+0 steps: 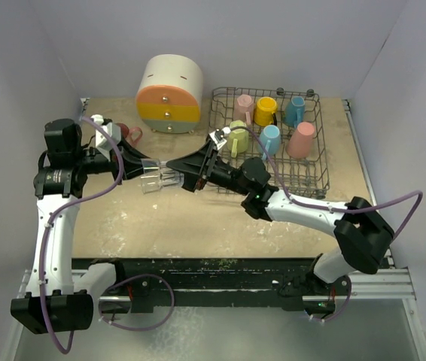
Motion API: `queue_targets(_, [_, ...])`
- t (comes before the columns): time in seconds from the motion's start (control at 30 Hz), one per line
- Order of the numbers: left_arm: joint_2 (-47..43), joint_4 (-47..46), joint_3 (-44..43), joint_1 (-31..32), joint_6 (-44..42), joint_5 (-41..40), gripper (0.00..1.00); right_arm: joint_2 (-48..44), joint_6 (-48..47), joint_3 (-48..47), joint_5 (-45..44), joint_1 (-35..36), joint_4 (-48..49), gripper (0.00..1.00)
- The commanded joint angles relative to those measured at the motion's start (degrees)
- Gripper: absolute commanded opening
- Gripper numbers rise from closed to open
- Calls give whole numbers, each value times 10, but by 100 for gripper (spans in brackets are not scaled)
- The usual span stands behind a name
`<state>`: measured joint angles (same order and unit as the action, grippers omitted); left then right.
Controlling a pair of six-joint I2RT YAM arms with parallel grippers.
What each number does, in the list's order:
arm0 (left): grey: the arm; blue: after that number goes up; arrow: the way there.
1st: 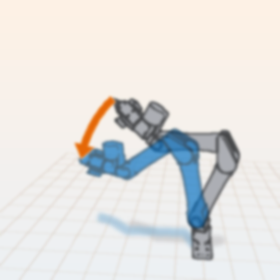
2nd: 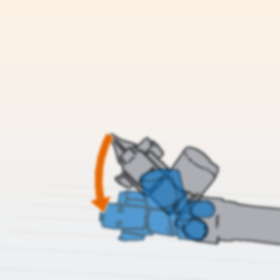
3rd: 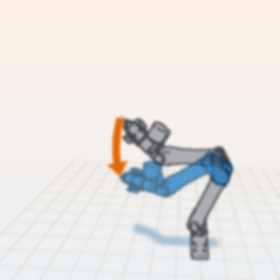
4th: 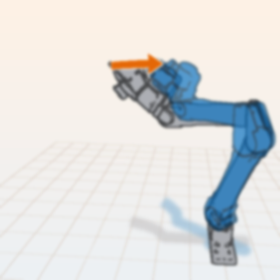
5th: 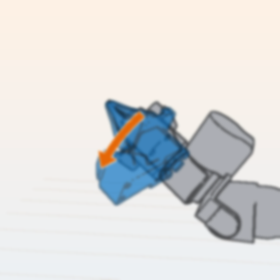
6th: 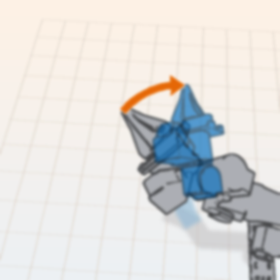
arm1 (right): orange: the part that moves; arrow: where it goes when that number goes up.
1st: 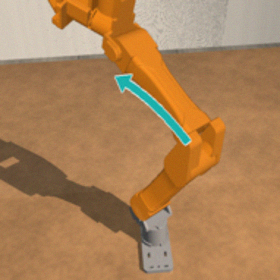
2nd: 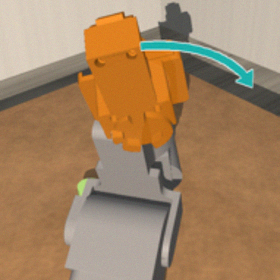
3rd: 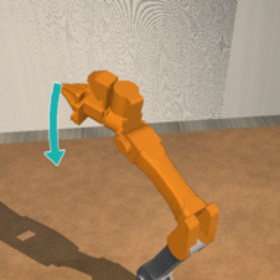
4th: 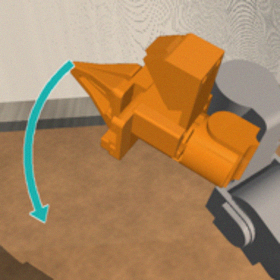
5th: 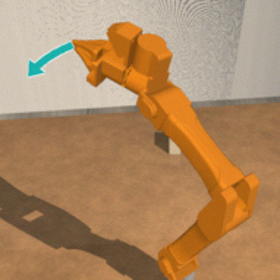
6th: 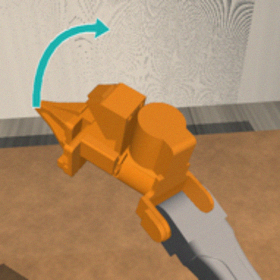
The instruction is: Unload the cups from the dish rack
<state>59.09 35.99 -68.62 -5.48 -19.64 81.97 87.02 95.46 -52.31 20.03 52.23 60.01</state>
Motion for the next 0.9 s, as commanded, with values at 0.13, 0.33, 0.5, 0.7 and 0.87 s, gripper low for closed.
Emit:
queue_targets(0.13, [6, -43, 22, 12, 23, -275, 0, -114, -84, 33, -49, -35, -187, 82])
queue_targets(0.33, [134, 21, -9, 73, -24, -518, 0, -221, -217, 26, -105, -108, -465, 94])
queue_targets(0.5, [205, -24, -10, 97, -51, -611, 0, -274, -307, -30, -193, -122, -655, 100])
queue_targets(0.7, [334, -8, -92, 120, -67, -683, 0, -310, -354, -68, -245, -127, -765, 100])
queue_targets(0.87, [396, -22, -124, 144, -86, -746, 0, -329, -367, -64, -258, -129, -807, 100])
